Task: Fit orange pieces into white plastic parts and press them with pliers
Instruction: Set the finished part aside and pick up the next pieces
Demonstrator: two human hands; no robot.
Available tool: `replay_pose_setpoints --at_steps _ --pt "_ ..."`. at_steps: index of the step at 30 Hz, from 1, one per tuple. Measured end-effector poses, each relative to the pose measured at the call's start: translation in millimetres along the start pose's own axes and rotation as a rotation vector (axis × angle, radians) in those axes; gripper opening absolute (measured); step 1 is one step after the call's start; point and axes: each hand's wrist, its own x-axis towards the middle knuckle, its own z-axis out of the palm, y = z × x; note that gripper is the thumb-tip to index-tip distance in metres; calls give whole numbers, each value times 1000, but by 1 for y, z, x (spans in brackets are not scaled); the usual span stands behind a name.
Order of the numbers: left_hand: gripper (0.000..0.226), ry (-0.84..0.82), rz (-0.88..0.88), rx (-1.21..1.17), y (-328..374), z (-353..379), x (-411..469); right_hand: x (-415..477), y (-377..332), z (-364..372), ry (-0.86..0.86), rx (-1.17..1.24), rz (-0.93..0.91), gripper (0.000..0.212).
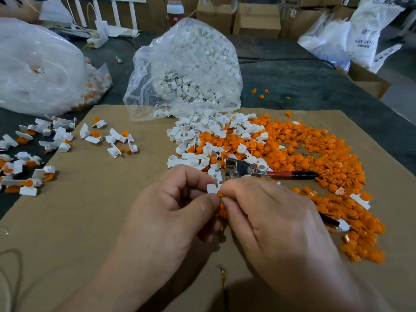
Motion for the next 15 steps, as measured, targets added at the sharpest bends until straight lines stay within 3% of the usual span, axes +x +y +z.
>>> replay_pose_setpoints --at_steps 9,15 --pt "18 52 82 329 8 1 -4 1 2 0 -133 100 53 15" --pt "17 59 102 356 10 -1 -3 -1 3 1 -54 123 59 17"
